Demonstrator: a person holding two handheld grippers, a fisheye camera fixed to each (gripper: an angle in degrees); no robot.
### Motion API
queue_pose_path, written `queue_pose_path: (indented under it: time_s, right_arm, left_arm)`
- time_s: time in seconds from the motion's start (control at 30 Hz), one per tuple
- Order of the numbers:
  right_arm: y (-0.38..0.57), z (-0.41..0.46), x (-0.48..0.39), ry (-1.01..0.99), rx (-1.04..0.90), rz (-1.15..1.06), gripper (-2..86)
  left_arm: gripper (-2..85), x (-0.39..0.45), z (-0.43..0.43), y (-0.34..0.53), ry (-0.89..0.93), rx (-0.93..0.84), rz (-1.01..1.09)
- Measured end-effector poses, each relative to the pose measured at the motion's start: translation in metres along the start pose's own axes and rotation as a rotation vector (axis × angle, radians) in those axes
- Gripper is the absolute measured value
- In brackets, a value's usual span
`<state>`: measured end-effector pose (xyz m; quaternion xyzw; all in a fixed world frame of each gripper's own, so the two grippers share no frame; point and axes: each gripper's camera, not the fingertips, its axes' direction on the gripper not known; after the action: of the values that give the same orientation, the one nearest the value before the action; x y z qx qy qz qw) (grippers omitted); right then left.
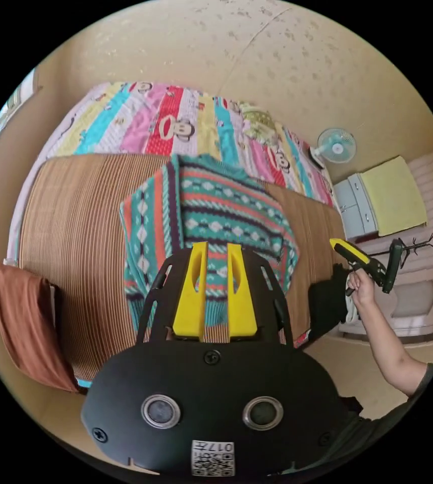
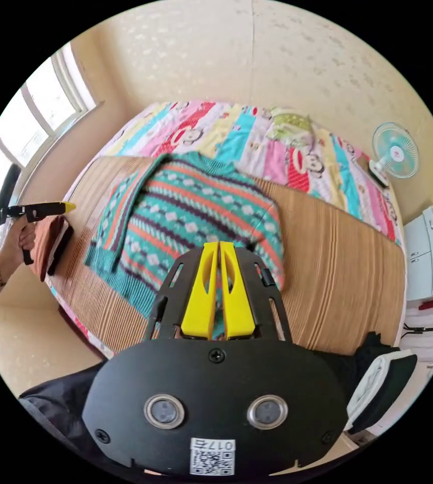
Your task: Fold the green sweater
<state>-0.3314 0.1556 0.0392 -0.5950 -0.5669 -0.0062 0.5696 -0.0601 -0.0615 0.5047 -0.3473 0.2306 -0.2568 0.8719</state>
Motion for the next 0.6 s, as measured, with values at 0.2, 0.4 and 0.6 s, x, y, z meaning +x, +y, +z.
queue_pose_path:
  time_s: [0.2, 0.4, 0.6]
  right_arm:
    - [0.016, 0.117, -0.05, -0.138, -0.263, 0.071, 0.5]
    - [-0.003, 0.169, -0.085, -0.166, -0.309, 0.182, 0.4]
    - [0.023, 0.161, -0.099, -0.108, -0.305, 0.152, 0.3]
  left_arm:
    - [6.5, -0.014, 0.053, -0.018, -0.156, -0.177, 0.168]
    - [7.2, -0.05, 0.035, -0.109, -0.405, -0.235, 0.244]
    - [7.4, -0.07, 0.025, -0.109, -0.458, -0.347, 0.319]
